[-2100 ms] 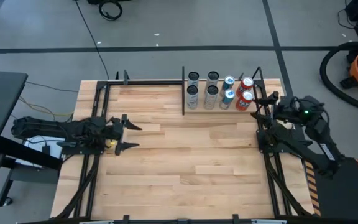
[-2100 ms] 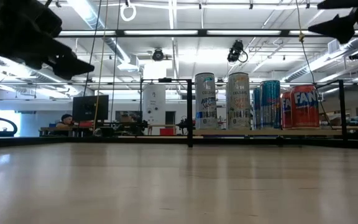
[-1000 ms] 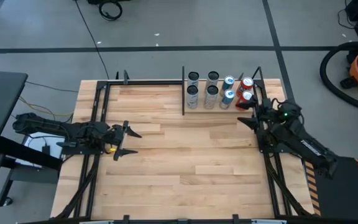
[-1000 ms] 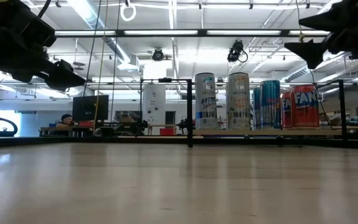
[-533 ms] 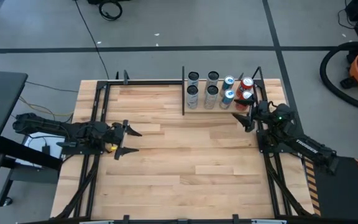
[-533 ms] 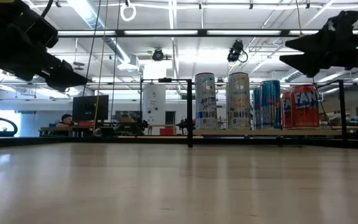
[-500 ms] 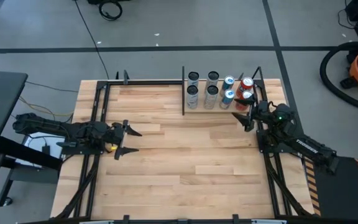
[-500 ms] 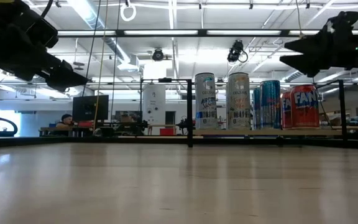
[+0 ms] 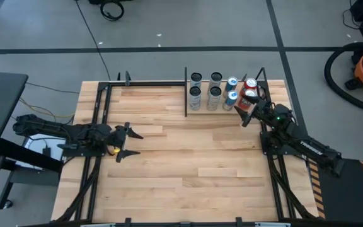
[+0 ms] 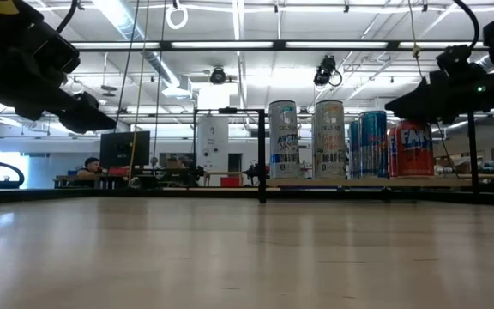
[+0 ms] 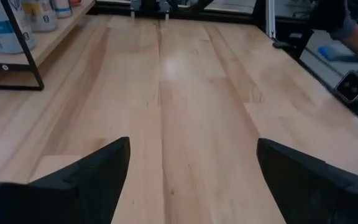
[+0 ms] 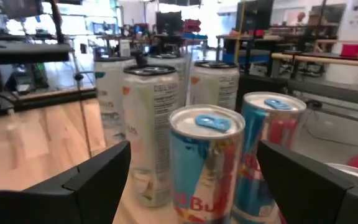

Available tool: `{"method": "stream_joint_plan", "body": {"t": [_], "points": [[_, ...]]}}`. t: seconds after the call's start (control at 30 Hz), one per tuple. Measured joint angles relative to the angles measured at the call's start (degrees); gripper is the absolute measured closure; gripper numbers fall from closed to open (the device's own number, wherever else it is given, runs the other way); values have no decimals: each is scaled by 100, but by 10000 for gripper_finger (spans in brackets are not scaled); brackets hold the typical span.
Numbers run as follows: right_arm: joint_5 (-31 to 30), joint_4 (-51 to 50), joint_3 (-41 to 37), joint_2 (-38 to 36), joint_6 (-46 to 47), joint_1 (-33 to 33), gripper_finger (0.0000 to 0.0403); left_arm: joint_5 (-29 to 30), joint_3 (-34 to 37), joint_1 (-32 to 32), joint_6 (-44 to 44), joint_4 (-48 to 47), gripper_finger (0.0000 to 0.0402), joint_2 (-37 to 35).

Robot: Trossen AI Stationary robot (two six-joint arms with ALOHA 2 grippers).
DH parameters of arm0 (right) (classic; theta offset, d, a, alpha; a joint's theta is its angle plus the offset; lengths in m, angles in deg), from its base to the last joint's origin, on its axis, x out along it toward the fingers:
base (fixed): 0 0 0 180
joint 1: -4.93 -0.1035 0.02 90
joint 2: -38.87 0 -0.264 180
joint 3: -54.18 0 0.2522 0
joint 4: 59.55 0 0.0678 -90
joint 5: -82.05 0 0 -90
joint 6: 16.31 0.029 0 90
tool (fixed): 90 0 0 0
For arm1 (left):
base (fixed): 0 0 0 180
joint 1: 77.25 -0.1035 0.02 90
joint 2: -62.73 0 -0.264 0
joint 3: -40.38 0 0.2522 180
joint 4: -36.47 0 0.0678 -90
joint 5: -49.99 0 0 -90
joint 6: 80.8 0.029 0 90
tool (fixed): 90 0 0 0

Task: Place canned beverage on shelf
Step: Return to Home Position

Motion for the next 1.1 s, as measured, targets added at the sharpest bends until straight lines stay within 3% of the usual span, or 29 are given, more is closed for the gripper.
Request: {"method": "stream_joint_plan", "body": {"t": [0.2,0.4,0.53,0.8,1.1], "points": [[-125,-22,0,9,87,0,44,13,-2,0,195,-204,49,0],[-102,-21,0,112,153,0,44,507,-2,-2,-65,-349,49,0],[-98,-21,0,142,156,0,44,510,-2,-2,-70,-342,49,0],[-98,-21,0,142,284,0,44,-516,-2,4,245,-305,49,0],[-98,-21,0,142,284,0,44,-564,-2,4,678,-313,49,0]]}}
